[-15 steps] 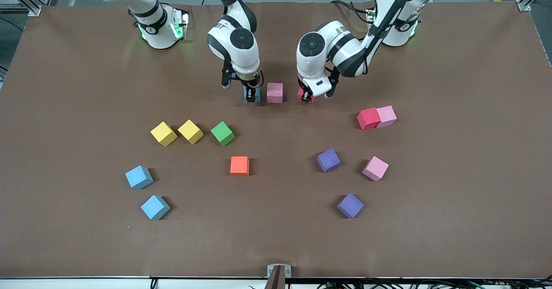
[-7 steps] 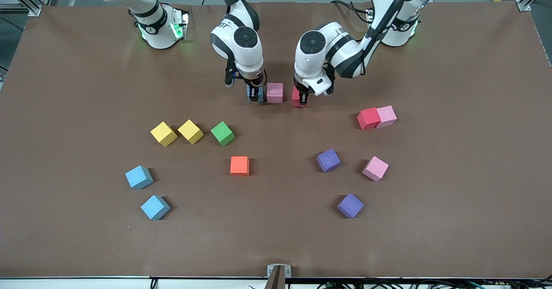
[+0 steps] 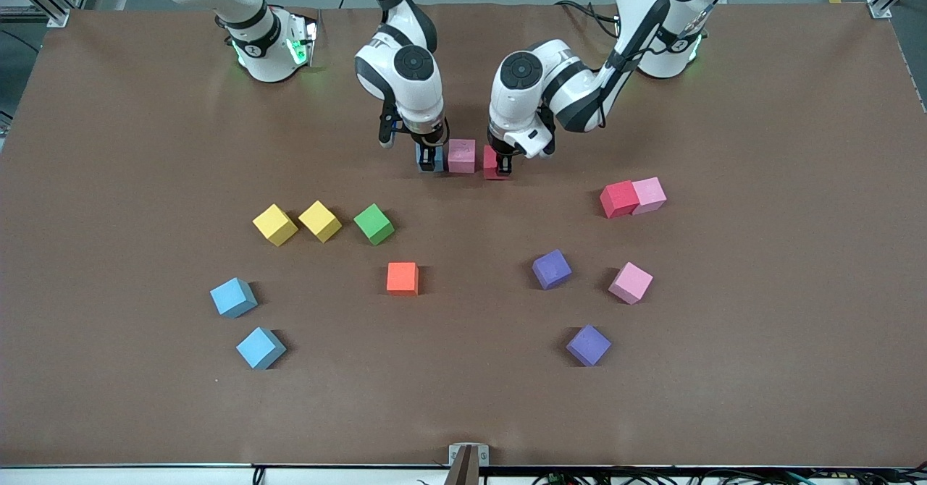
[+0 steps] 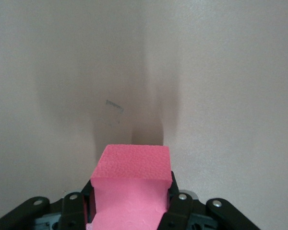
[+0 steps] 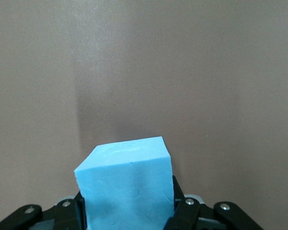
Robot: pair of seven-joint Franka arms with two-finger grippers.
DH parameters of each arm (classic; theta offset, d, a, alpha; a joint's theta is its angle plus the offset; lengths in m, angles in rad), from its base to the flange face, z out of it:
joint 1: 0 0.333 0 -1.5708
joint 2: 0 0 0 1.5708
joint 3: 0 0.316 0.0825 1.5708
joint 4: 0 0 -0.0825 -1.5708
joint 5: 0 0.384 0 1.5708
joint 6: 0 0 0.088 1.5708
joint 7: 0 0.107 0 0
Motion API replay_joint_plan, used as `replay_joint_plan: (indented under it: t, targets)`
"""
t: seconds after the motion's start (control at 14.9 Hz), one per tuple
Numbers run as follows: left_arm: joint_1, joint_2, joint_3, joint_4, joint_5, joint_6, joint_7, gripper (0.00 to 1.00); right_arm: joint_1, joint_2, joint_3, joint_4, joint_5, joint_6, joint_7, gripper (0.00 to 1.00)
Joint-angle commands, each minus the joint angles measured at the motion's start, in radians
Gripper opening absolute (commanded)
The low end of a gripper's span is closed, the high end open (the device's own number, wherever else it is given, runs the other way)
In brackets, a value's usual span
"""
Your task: Arrange 11 blocks into digit 3
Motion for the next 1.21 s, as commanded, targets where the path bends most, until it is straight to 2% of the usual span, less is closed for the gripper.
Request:
replay_joint_plan:
  t: [0.0, 0.54, 1.14]
  targets:
    - [-0.019, 0.010, 0.002, -0.001, -0.004, 0.015, -0.017, 0.34, 0.016, 0.031, -0.009, 0.027, 0.003, 0.006, 0.035, 0.00]
    - [-0.050, 0.047, 0.002, 0.001, -0.006, 0.013, -0.019, 0.34, 0.010, 0.054, -0.009, 0.050, 0.003, 0.005, 0.049, 0.00]
    - [-0.057, 0.070, 0.002, 0.045, -0.012, 0.013, -0.027, 0.35, 0.019, 0.074, -0.009, 0.066, 0.003, 0.005, 0.061, 0.00]
